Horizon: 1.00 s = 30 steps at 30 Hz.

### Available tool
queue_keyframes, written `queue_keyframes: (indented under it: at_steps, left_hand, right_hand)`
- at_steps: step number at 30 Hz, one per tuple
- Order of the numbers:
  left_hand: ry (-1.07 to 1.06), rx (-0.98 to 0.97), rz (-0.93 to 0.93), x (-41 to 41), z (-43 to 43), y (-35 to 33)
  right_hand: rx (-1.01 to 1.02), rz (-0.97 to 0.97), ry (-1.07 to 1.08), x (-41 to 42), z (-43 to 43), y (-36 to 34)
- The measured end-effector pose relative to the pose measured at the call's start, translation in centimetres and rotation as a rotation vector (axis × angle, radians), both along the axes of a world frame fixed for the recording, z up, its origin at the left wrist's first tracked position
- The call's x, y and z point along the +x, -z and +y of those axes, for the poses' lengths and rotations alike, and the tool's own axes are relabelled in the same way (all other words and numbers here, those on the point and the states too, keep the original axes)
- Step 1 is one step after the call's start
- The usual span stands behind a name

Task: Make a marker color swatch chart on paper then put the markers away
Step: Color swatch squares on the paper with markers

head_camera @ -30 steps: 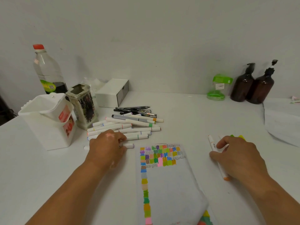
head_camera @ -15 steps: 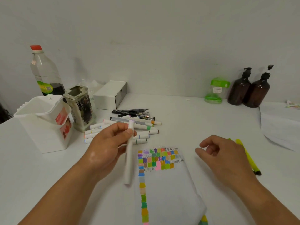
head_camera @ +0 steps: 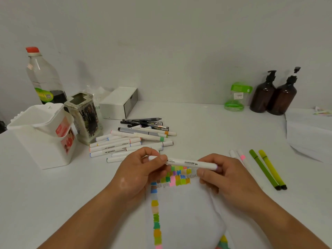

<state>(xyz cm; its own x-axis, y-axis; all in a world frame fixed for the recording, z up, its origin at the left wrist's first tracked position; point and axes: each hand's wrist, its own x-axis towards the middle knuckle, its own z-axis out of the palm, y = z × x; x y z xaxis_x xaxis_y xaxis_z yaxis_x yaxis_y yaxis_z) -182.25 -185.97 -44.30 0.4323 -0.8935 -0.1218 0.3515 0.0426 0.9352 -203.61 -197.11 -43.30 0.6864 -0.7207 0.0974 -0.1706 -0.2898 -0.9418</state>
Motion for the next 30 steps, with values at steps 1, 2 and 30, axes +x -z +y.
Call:
queue_keyframes:
  at_steps: [1, 2, 30]
  left_hand:
    - [0.019, 0.018, -0.094, -0.1, 0.1, -0.1]
    - [0.033, 0.040, -0.215, -0.2, 0.2, -0.1]
    - [0.283, -0.052, -1.154, -2.2, 0.9, -0.8]
  right_hand:
    - [0.030, -0.024, 0.003, 0.0, -0.1, -0.1]
    - [0.054, -0.045, 0.011, -0.1, -0.1, -0.1]
    - [0.214, -0.224, -0.122, 0.7, 0.8, 0.4]
